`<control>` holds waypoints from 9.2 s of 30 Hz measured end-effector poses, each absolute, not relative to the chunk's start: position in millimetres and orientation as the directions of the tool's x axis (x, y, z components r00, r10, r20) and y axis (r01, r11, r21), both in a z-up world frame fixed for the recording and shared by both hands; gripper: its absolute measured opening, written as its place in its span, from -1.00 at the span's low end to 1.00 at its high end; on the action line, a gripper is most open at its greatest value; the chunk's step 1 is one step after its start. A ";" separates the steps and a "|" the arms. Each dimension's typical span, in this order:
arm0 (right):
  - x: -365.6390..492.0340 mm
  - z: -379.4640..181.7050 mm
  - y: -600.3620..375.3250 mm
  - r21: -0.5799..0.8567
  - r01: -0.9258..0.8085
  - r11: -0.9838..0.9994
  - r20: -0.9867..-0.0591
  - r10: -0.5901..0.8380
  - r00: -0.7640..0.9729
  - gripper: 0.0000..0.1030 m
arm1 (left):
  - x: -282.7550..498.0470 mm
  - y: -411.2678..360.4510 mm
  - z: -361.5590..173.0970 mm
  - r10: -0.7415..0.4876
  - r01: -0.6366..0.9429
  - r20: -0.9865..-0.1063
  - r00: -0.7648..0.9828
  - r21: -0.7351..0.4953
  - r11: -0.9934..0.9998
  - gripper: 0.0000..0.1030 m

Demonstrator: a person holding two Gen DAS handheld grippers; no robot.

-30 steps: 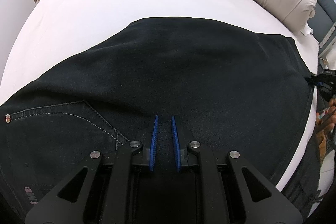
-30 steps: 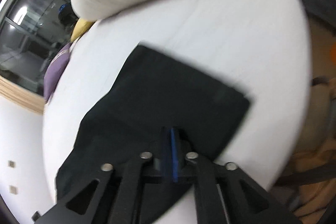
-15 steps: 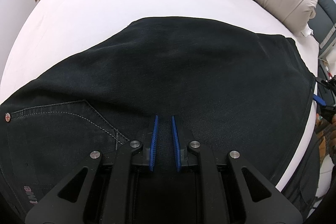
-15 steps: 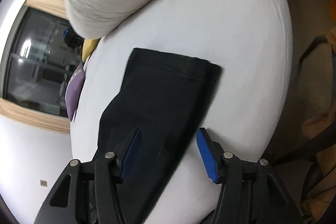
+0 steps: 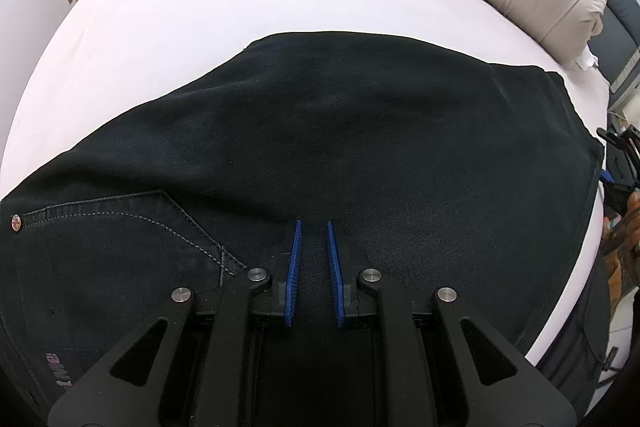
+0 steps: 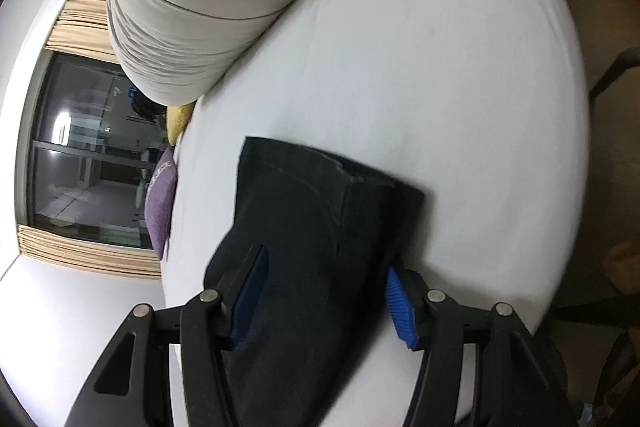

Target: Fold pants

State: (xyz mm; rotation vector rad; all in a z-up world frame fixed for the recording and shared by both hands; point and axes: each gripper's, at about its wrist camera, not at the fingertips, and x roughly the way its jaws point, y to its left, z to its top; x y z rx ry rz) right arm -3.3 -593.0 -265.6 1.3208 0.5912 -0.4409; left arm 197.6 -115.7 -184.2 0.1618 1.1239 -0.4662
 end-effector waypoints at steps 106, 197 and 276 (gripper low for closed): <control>170.8 -161.3 -312.7 0.481 -0.240 0.843 -0.729 0.537 0.424 -0.11 | 205.1 -70.5 -151.9 -0.432 0.320 -0.844 0.319 -0.333 0.887 -0.75; 251.9 -218.1 -229.5 0.668 -0.027 0.744 -0.722 0.657 0.218 -0.10 | 72.6 210.5 -166.7 -0.527 -0.263 -0.510 0.680 -0.840 0.474 -0.66; 214.2 -208.3 -469.2 0.766 0.096 0.635 -0.594 0.643 0.484 -0.35 | 169.7 -147.5 -128.1 -0.619 0.679 -0.725 0.303 -0.291 0.674 -0.57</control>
